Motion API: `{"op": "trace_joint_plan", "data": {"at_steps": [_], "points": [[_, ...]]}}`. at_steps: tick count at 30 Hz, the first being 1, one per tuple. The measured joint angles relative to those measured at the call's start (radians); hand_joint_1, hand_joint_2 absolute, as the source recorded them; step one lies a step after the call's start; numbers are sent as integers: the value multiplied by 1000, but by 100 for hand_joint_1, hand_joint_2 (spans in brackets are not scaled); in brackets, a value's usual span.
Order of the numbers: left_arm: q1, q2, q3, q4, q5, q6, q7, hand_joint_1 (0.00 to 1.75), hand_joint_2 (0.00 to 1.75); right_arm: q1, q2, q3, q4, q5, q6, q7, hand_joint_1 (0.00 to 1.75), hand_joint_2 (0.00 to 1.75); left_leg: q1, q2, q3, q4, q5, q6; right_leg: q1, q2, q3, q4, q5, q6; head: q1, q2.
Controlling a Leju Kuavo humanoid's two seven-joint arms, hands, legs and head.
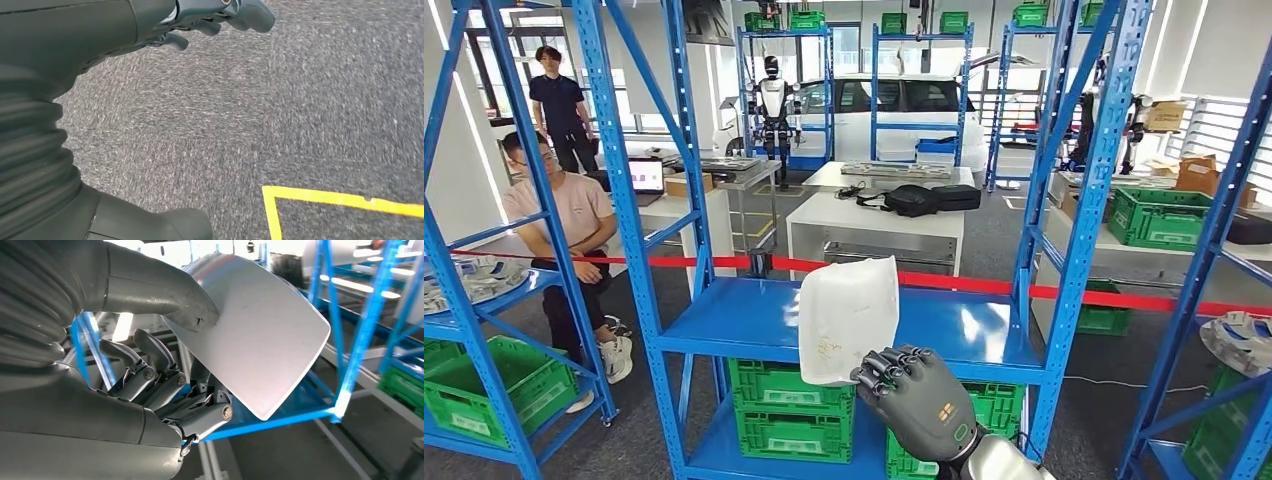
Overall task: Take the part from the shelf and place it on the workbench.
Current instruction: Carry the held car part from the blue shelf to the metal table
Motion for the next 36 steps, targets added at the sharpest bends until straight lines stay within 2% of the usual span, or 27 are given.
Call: {"op": "trace_joint_plan", "data": {"at_steps": [1,2,3,4,5,6,8,10,12,13,15,17,18,19,20,21,22,24,25,27,28,30,32,33,34,35,36], "points": [[-1,-1,0,0,0,0,-1,0,175,-1,-1,-1,1,-1,0,0,175,175,0,-8,-1,-1,2,4,-1,21,-28,61,-31,3,2,0],[-2,-1,0,0,0,0,-1,0,175,-1,-2,-1,2,-2,0,-1,175,175,-1,-17,-3,0,3,6,-1,30,-62,129,-60,5,3,0],[-1,-2,0,0,0,0,-2,0,175,1,-3,-1,4,-2,0,-1,175,175,-1,-28,-4,0,3,8,-1,33,-90,184,-76,7,3,0],[-1,-2,0,0,0,0,-2,0,175,2,-4,-1,6,-2,1,-1,175,175,-1,-39,-5,2,4,8,-1,35,-103,207,-73,8,4,0],[0,-2,1,0,0,-1,-2,0,175,3,-5,-1,8,-2,1,0,175,175,-2,-51,-6,4,4,8,-2,36,-97,190,-50,7,4,0],[0,-2,1,0,0,-1,-2,0,175,2,-6,-2,8,-2,2,0,175,175,-1,-63,-6,7,4,7,-3,42,-72,135,-15,5,2,0],[0,-4,1,0,0,-2,-2,0,175,-1,-6,-2,9,-2,2,-1,175,175,-2,-83,-10,12,5,1,-4,69,-10,0,42,-2,-9,0],[-1,-6,1,0,-1,-3,-2,0,175,-5,-6,-3,10,-2,1,-1,175,175,-1,-99,-17,13,9,-11,-2,84,16,-62,58,-10,-17,0],[1,-6,1,0,-2,-4,-2,0,175,-8,-6,-4,10,-3,1,-1,175,175,-1,-115,-23,7,16,-25,-1,68,16,-69,63,-20,-13,0],[3,-6,2,1,-2,-4,-2,0,175,-9,-6,-4,9,-3,1,-1,175,175,-1,-112,-27,8,14,-30,-3,59,18,-74,67,-26,-11,0],[2,-6,2,1,-3,-6,-3,0,175,-13,-6,-4,9,-4,1,-1,175,175,-4,-77,-52,56,-17,-41,-9,39,22,-86,75,-39,-12,0],[-1,-5,2,1,-4,-6,-3,0,175,-14,-6,-4,10,-5,2,-3,175,175,-1,-34,-107,180,-80,-51,-9,20,22,-88,77,-44,-12,0],[-1,-5,2,2,-4,-7,-3,0,175,-14,-6,-4,10,-5,3,-4,175,175,1,-25,-134,242,-104,-56,-9,9,22,-88,77,-45,-12,0],[0,-5,2,2,-4,-8,-3,0,175,-13,-6,-4,10,-5,3,-5,175,175,5,-20,-149,277,-112,-60,-9,-1,22,-88,76,-44,-11,0],[0,-4,2,2,-5,-9,-3,0,175,-13,-6,-4,10,-6,4,-6,175,175,8,-16,-144,273,-101,-63,-10,-12,22,-87,75,-43,-11,0],[1,-4,2,2,-7,-9,-3,0,175,-13,-6,-4,10,-6,4,-6,175,175,11,-10,-119,228,-74,-66,-12,-23,22,-85,74,-41,-11,0],[0,-3,2,1,-9,-9,-3,0,175,-15,-6,-4,10,-7,4,-6,175,175,13,6,-79,157,-43,-68,-13,-32,23,-82,71,-36,-10,0],[-2,-4,2,1,-13,-10,-3,0,175,-20,-6,-4,10,-8,4,-7,175,175,10,37,-15,42,-10,-62,-9,-49,23,-75,63,-23,-9,0],[-2,-4,2,1,-14,-11,-3,0,175,-22,-6,-4,10,-9,4,-7,175,175,7,44,-4,18,-8,-54,-5,-56,24,-73,62,-17,-8,0],[-2,-5,2,1,-15,-12,-4,0,175,-26,-5,-3,10,-11,5,-9,175,175,5,26,-7,15,-9,-35,-2,-72,30,-78,61,-5,-5,0],[-1,-5,2,1,-15,-12,-4,0,175,-28,-5,-3,10,-11,6,-10,175,175,7,15,-8,14,-7,-27,-4,-72,33,-78,58,1,-4,0],[-2,-5,2,1,-16,-12,-4,0,175,-31,-4,-3,10,-12,6,-12,175,175,11,-6,-8,11,-2,-13,-9,-36,16,-31,23,9,-1,0],[-5,-6,2,0,-16,-12,-5,0,175,-31,-6,-3,11,-12,7,-13,175,175,10,-26,-10,10,0,-3,-9,15,-42,96,-43,9,2,0],[-5,-5,2,0,-16,-13,-5,0,175,-30,-6,-2,12,-12,8,-14,175,175,9,-38,-10,10,1,-1,-7,26,-77,165,-69,7,4,0],[-5,-5,2,0,-16,-13,-5,0,175,-28,-7,-2,14,-12,9,-14,175,175,6,-51,-11,10,1,1,-4,32,-102,211,-79,4,4,0],[-4,-5,2,1,-16,-13,-4,0,175,-27,-8,-2,15,-12,9,-14,175,175,4,-65,-11,11,1,1,-2,35,-110,220,-69,0,3,0],[-4,-5,2,1,-16,-14,-4,0,175,-27,-8,-2,15,-12,10,-14,175,175,3,-80,-11,11,2,0,0,40,-99,187,-40,-6,2,0]]}}
